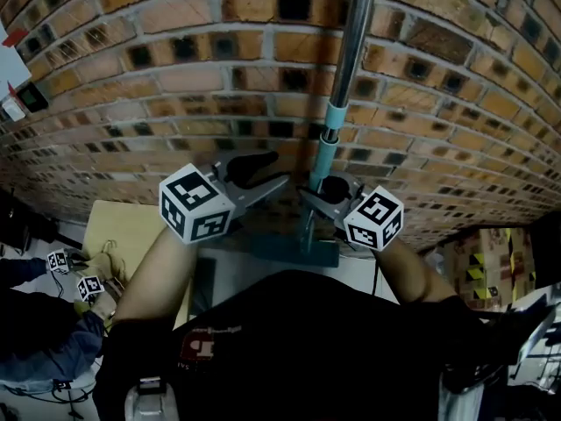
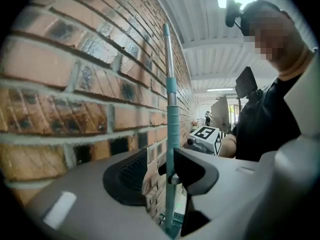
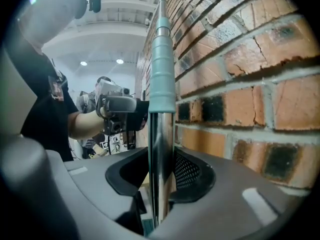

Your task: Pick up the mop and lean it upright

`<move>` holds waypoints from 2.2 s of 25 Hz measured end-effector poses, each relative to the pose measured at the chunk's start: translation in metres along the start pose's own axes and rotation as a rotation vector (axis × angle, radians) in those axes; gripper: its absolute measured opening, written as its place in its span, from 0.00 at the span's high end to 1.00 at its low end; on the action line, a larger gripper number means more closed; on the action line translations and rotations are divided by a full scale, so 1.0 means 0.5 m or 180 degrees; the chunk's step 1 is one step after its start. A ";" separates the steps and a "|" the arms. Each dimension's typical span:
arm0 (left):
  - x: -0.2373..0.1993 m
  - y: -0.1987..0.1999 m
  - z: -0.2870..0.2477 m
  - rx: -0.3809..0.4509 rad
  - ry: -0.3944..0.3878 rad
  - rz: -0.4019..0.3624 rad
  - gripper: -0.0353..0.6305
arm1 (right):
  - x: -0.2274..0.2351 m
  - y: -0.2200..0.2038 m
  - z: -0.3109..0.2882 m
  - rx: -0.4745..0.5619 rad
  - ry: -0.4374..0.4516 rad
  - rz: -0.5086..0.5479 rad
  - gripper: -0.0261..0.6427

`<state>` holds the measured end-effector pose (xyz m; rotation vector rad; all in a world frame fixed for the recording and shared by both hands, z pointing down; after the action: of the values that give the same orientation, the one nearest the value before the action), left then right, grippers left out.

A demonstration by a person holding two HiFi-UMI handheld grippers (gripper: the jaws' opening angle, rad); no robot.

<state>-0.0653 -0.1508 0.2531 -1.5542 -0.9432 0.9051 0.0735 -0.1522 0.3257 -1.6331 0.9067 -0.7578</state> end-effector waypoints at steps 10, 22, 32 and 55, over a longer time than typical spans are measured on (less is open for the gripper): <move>-0.044 -0.179 0.019 0.0231 0.0196 0.0488 0.71 | 0.010 -0.166 -0.043 -0.0269 -0.0009 -0.0037 0.75; -0.042 -0.414 -0.023 -0.0056 0.0265 0.0990 0.72 | 0.008 -0.407 -0.106 -0.0861 0.0092 -0.0138 0.75; -0.050 -0.584 -0.045 -0.0171 0.0284 0.1233 0.72 | 0.018 -0.596 -0.158 -0.1278 0.0106 -0.0050 0.75; 0.007 -1.061 -0.134 -0.1035 0.0568 0.2104 0.94 | 0.026 -1.012 -0.206 -0.2049 0.0206 0.0127 0.75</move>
<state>-0.0636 -0.1030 0.7856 -2.2527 -0.4540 1.0695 0.0852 -0.1424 0.8423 -2.1433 1.3157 -0.5151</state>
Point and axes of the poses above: the fingertips, and each gripper's own axes: z backward along the fingers, x to its right, y out of its top, the point moved 6 cm from there along z, backward along the fingers, and after that the axes turned 4 degrees about -y, right-handed, at the moved point
